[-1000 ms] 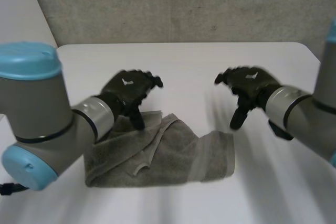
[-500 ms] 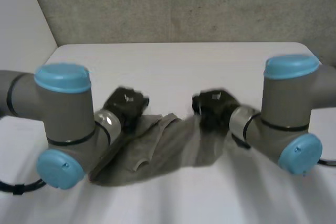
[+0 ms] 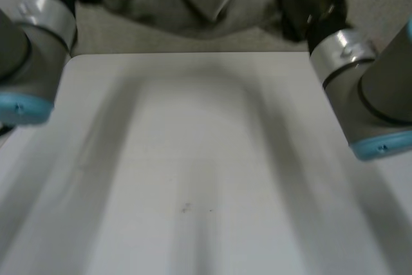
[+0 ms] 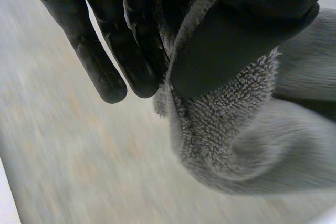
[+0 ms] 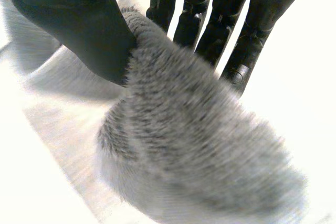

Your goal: Fold the towel.

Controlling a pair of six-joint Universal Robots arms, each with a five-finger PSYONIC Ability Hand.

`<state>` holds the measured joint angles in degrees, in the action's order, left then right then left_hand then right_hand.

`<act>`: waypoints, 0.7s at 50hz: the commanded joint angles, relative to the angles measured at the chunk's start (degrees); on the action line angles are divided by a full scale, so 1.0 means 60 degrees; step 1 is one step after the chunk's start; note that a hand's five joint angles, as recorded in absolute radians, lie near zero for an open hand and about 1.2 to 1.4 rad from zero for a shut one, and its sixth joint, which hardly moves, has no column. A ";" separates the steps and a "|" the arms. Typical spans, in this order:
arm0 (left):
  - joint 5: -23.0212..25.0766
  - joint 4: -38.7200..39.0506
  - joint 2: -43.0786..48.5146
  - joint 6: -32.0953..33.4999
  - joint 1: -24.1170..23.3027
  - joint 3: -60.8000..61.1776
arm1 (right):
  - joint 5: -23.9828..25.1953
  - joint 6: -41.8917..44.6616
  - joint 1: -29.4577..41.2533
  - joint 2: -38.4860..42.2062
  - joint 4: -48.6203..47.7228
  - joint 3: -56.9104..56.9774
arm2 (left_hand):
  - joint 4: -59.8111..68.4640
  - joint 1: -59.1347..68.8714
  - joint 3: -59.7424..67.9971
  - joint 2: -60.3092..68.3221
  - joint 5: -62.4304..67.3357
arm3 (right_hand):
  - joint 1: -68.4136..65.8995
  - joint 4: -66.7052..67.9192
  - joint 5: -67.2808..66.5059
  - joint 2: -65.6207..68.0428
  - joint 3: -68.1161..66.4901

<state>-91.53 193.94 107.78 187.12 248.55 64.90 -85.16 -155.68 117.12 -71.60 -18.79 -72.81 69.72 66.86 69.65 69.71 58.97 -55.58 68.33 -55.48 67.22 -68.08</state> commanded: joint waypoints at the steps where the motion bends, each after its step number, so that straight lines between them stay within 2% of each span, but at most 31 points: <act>1: 0.0065 -0.0068 0.0229 0.0044 0.0044 0.3416 | 0.0936 0.0836 -0.0082 0.1106 0.4326 -0.0271 | 0.1713 0.2190 0.1726 0.1715 0.1839 | -0.4070 0.1945 -0.2420 0.2131 -0.1987; 5: 0.0065 -0.0097 0.0406 0.0161 0.0103 0.4316 | 0.0952 0.2066 -0.0214 0.1561 0.6262 -0.0695 | 0.1713 0.2190 0.1726 0.1715 0.1839 | -0.4070 0.1945 -0.2420 0.2131 -0.1987; 7: 0.0050 -0.0140 0.0406 0.0423 0.0118 0.5015 | 0.0952 0.2389 -0.0272 0.1591 0.6659 -0.0871 | 0.1713 0.2190 0.1726 0.1715 0.1839 | -0.4070 0.1945 -0.2420 0.2131 -0.1987; 15: 0.0050 -0.0725 -0.0076 0.1609 0.0396 0.6204 | 0.1010 0.2832 -0.0580 0.1037 0.6956 -0.1867 | 0.1713 0.2190 0.1726 0.1715 0.1839 | -0.4070 0.1945 -0.2420 0.2131 -0.1987; 22: 0.0050 -0.0800 -0.0502 0.1963 0.0572 0.6528 | 0.1186 0.2861 -0.0580 0.0580 0.6751 -0.2616 | 0.1408 0.1886 0.1421 0.1410 0.1534 | -0.4070 0.1945 -0.2420 0.2131 -0.1987; 23: 0.0050 -0.0800 -0.0662 0.1992 0.0572 0.6542 | 0.1273 0.2861 -0.0580 0.0566 0.6606 -0.2804 | -0.0979 -0.0501 -0.0966 -0.0977 -0.0853 | -0.4070 0.1945 -0.2420 0.2131 -0.1987; 24: 0.0050 -0.0800 -0.0664 0.1992 0.0572 0.6542 | 0.1361 0.2847 -0.0580 0.0551 0.6416 -0.2995 | -0.1003 -0.0525 -0.0990 -0.1001 -0.0877 | -0.4070 0.1945 -0.2420 0.2131 -0.1987; 25: 0.0050 -0.0800 -0.0823 0.2036 0.0586 0.6528 | 0.1362 0.2847 -0.0580 0.0551 0.6414 -0.2996 | -0.3168 -0.2690 -0.3155 -0.3166 -0.3042 | -0.4070 0.1945 -0.2420 0.2131 -0.1987; 26: 0.0036 -0.0785 -0.0999 0.2080 0.0572 0.6513 | 0.1434 0.2847 -0.0595 0.0493 0.6196 -0.3185 | -0.3883 -0.3406 -0.3870 -0.3881 -0.3757 | -0.4070 0.1945 -0.2420 0.2131 -0.1987; 32: -0.0023 -0.0727 -0.1630 0.2270 0.0367 0.6440 | 0.1479 0.2744 -0.0624 -0.0019 0.5463 -0.3597 | -0.5012 -0.4534 -0.4999 -0.5010 -0.4886 | -0.4070 0.1945 -0.2420 0.2131 -0.1987; 35: 0.0006 -0.0565 -0.2026 0.2285 -0.0043 0.6366 | 0.1464 0.2744 -0.0624 -0.0035 0.5388 -0.3641 | -0.5545 -0.5067 -0.5532 -0.5542 -0.5418 | -0.4070 0.1945 -0.2420 0.2131 -0.1987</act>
<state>-91.52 189.36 99.59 200.37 251.13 103.80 -76.39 -138.89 113.46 -70.40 16.10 -93.41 38.11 38.22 38.17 37.79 28.08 -55.53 68.33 -55.65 67.22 -68.07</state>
